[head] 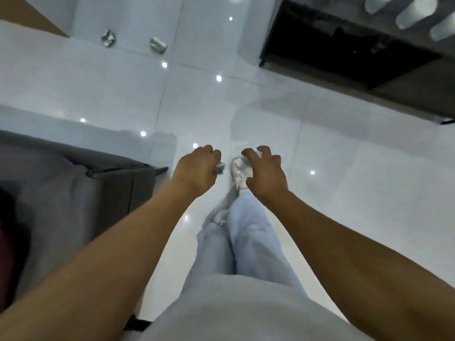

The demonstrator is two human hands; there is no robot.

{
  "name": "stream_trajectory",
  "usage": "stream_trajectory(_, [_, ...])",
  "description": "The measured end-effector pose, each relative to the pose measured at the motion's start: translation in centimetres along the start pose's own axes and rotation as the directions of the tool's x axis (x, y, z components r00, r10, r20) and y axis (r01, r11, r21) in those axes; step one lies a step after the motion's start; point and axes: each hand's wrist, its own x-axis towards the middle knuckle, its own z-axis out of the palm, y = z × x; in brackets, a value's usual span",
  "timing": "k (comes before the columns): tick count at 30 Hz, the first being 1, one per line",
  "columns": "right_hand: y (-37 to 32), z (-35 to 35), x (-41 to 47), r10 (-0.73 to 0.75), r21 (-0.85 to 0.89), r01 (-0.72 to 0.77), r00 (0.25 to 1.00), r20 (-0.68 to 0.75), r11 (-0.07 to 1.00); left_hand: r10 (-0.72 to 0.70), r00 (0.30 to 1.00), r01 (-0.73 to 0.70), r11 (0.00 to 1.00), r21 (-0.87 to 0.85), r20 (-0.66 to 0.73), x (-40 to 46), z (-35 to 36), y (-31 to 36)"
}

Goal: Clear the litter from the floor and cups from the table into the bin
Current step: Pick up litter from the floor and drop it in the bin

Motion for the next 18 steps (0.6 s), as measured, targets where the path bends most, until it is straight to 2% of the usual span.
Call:
stream_trajectory(5, [3.6, -3.4, -11.3, 0.131, 0.121, -0.122, 0.989, -0.07, 0.985, 0.169, 0.983, -0.176, 0.976, 0.128, 0.064, -5.4, -2.6, 9.3])
stream_trajectory(10, [10.4, -5.6, -20.1, 0.315, 0.257, -0.267, 0.935, -0.166, 0.929, 0.383, 0.917, -0.399, 0.871, 0.285, 0.112, -7.2, -2.9, 20.0])
stream_trajectory(15, [20.5, -6.0, -28.5, 0.509, 0.418, -0.386, 0.828, -0.236, 0.822, 0.581, 0.793, -0.6, 0.695, 0.396, 0.181, -7.8, -0.2, 32.5])
stream_trajectory(18, [28.3, -5.1, -34.5, 0.634, 0.517, -0.456, 0.735, -0.241, 0.724, 0.673, 0.7, -0.7, 0.581, 0.416, 0.238, -8.6, 3.6, 41.9])
